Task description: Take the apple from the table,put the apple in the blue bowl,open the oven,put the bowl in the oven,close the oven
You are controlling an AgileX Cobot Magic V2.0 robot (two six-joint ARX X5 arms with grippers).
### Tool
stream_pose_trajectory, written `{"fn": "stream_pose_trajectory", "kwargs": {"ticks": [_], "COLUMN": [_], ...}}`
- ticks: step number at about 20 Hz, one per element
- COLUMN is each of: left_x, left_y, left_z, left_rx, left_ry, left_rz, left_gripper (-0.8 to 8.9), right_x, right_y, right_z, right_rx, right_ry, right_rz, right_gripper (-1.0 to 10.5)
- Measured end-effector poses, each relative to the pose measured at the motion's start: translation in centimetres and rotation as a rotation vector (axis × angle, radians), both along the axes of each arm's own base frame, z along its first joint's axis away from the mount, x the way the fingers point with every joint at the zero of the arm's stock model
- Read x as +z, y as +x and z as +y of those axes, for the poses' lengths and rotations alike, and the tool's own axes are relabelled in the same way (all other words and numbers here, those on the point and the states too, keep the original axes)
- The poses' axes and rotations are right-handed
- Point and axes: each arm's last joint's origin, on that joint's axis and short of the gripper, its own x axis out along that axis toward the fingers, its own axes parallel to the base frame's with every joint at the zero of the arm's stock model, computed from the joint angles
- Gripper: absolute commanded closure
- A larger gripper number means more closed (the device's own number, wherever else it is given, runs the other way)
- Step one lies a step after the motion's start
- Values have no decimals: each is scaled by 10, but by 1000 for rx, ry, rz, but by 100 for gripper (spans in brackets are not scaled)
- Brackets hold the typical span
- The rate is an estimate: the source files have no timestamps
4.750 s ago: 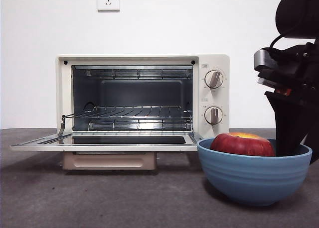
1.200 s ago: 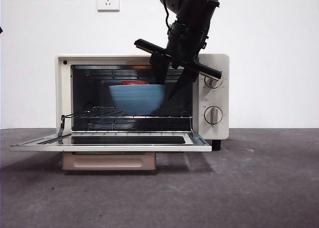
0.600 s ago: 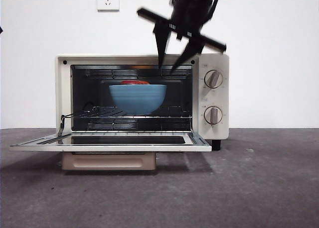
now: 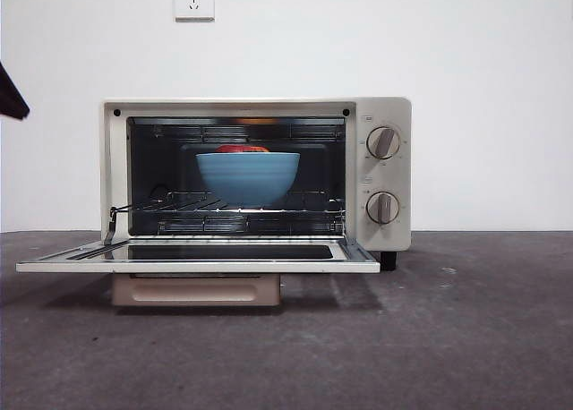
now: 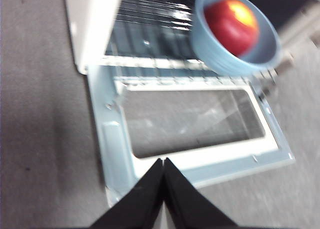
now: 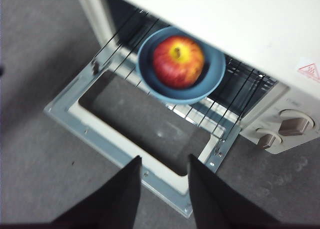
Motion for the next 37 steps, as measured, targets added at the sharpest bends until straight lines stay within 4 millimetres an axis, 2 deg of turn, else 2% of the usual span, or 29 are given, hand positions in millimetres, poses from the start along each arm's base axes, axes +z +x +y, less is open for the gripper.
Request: {"fn": "stream_pose_trajectory", "kwargs": {"ticks": [2,5,8,14,20,26,31,37], "left_x": [-14,-38,-58,-92,-111,-115,-114,-104], "left_y": [16,37,54,74,84,86,87,95], "left_z": [10,25,28,26,5,2,4,11], "left_rx": [41,81,84,71,-8,-28,-78,-73], "left_ry": [-11,-35,-41,-45,-35,-46,-160,-302], "left_rz": [59,142,178,253,272,278,259,189], "left_gripper": [808,807,807,807,807,807,807,807], "right_x": [-1,-19,-38,-69,-67,-67,-67,-60], "right_y": [-9,-20,-31,-50,-51,-51,-51,-56], "right_z": [-4,-16,-29,-51,-52,-52,-52,-58], "right_rx": [19,23,24,22,18,17,17,4], "right_ry": [-9,-31,-20,-51,-19,-19,-19,18], "right_rz": [-14,-8,-21,10,-16,-16,-16,-33], "right_gripper": [797,797,797,797,797,797,797,797]}}
